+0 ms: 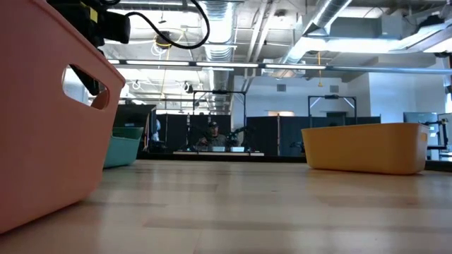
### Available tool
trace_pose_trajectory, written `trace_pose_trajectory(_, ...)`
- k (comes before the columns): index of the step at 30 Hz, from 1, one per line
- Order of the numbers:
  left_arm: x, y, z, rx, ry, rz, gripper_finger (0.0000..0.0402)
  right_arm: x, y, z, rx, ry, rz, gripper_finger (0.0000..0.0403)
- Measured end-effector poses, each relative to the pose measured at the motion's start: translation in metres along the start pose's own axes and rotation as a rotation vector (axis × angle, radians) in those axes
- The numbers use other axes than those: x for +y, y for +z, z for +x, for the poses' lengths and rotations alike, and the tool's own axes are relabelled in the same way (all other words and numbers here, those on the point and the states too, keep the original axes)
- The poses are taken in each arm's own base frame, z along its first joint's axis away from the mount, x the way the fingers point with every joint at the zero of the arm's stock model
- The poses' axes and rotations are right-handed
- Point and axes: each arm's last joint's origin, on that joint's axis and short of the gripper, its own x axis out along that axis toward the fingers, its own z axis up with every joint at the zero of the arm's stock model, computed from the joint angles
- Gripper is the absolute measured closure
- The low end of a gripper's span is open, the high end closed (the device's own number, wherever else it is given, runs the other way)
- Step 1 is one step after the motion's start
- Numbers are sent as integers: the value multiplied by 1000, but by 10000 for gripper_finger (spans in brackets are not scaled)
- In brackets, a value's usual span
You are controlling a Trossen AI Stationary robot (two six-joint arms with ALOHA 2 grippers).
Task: Sort blocks by size
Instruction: Put the thin red rectangular block into the green bin
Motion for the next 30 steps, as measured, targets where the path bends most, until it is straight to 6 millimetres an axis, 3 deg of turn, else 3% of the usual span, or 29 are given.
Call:
trace_pose_trajectory(9,-2,0,0,9,-51,-4,210,6,-2,15,-17,-41,-1,168)
trace_pose_trajectory(16,-3,2,0,-5,-70,1,210,10,2,29,-22,57,63,181)
trace_pose_trajectory(30,-3,2,0,-3,-78,10,210,11,8,24,-21,77,108,224)
